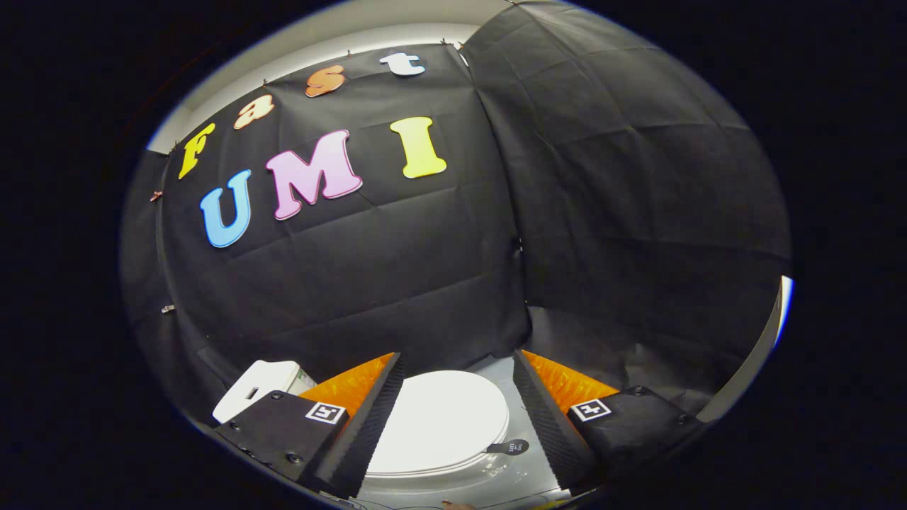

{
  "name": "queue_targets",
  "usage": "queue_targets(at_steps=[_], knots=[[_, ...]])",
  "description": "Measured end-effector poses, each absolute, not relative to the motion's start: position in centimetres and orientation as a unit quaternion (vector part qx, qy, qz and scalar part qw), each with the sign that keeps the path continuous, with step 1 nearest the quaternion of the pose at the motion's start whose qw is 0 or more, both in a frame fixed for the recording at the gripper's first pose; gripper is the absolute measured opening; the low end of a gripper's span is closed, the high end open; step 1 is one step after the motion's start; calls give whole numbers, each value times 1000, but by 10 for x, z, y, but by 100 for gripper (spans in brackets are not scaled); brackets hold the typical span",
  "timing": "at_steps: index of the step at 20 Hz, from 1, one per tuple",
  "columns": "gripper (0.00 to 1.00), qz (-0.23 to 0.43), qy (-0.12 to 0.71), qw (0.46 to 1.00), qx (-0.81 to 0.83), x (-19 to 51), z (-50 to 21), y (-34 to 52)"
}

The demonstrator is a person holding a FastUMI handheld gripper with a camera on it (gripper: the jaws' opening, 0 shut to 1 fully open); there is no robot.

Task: Open the toilet lid.

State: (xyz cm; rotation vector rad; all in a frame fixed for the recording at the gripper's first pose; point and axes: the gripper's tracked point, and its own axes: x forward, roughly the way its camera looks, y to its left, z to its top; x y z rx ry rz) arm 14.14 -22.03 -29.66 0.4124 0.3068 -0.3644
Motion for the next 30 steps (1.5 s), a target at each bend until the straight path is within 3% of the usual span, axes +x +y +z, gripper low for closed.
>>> queue_targets(at_steps=[8,19,21,23,25,27,30], knots=[[99,-217,209,896,325,153,-413,-280],[97,-196,288,805,479,126,-545,-256],[91,-201,303,783,505,119,-567,-253],[90,-198,323,764,523,118,-585,-241],[76,-182,331,752,541,121,-591,-230],[76,-169,327,738,565,127,-596,-223],[52,-162,316,719,597,132,-599,-221]])
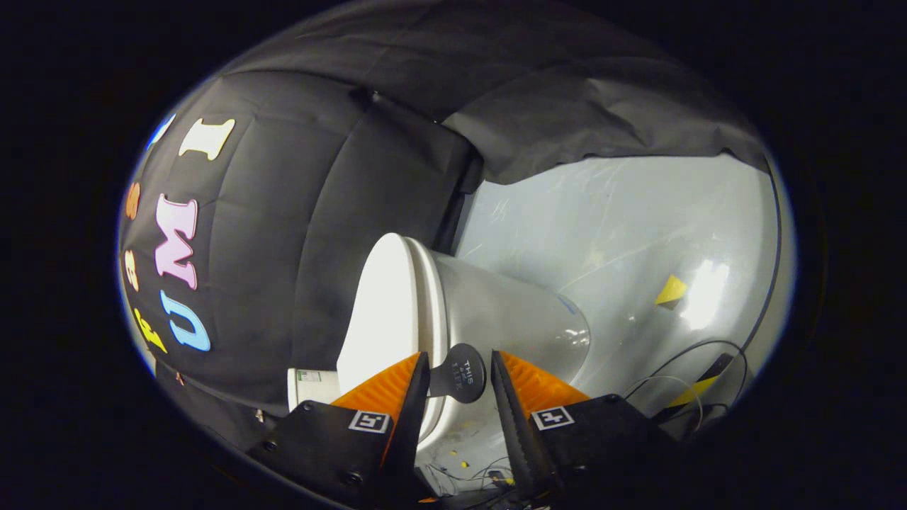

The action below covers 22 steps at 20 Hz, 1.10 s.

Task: Open the toilet lid.

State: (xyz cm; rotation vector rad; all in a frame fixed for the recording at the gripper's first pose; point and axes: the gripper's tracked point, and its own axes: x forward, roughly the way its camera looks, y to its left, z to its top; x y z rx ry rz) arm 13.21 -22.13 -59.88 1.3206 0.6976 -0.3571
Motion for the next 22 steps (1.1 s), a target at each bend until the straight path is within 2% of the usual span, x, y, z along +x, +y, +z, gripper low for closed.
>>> queue_targets(at_steps=[4,6,8,9,13,19,22], knots=[[27,-167,290,699,632,139,-610,-223],[15,-166,290,705,625,130,-600,-225],[15,-165,277,708,629,128,-594,-235],[5,-163,278,704,632,136,-597,-225],[5,-162,277,714,622,134,-589,-225],[5,-153,265,771,558,140,-546,-223],[5,-150,276,820,479,140,-520,-216]])
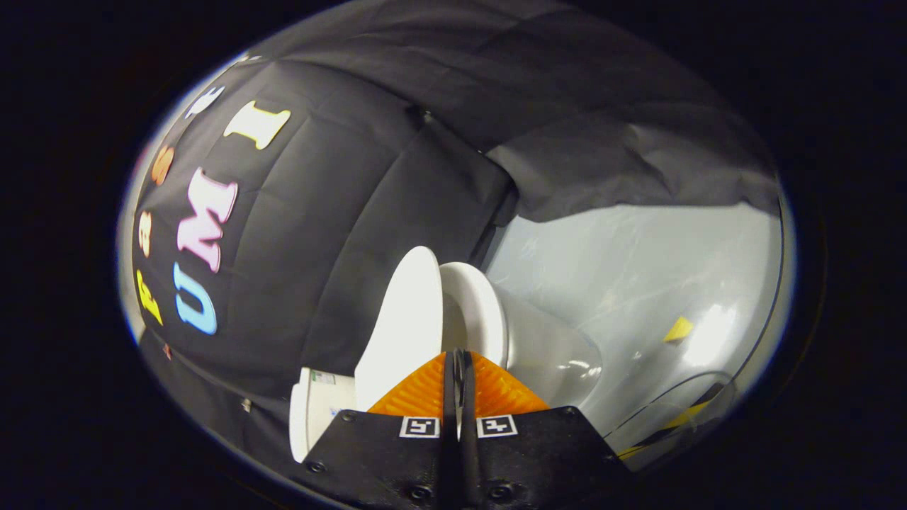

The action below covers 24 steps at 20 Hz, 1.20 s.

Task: Open the toilet lid.

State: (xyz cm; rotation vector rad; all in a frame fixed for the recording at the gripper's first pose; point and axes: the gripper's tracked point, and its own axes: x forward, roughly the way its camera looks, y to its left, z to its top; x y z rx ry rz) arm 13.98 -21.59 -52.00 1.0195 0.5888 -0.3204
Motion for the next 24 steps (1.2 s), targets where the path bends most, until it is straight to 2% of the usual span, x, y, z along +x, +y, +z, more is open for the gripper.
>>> queue_targets(at_steps=[11,16,24], knots=[[5,-85,210,924,309,170,-338,-147],[5,-77,200,952,218,181,-283,-99],[5,-69,188,972,122,188,-240,-36]])
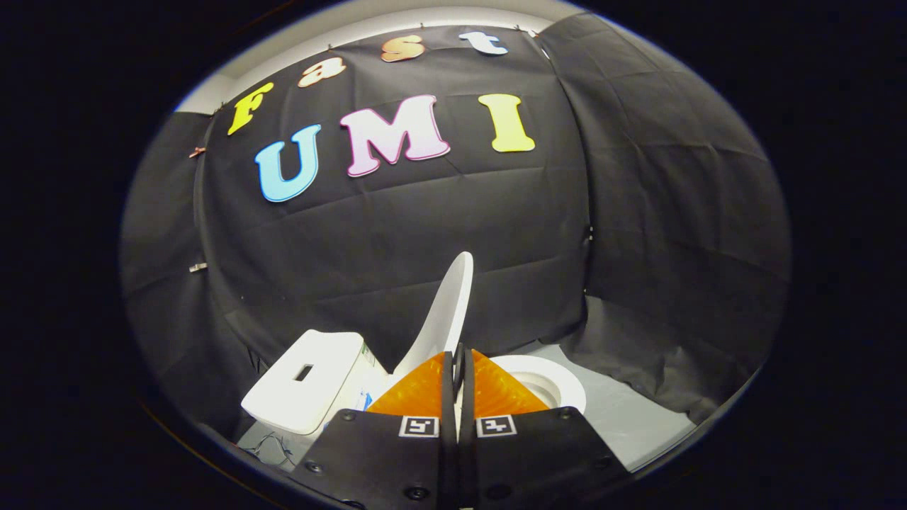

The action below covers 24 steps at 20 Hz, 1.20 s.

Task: Open the toilet lid.

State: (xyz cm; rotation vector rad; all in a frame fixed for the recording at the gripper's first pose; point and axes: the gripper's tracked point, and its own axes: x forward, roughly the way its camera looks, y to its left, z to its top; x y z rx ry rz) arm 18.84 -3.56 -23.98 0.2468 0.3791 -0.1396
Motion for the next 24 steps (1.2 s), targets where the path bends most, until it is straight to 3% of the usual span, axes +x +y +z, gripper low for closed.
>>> queue_targets(at_steps=[16,24], knots=[[5,-19,169,984,-54,205,-189,116],[5,29,170,983,-67,206,-182,182]])
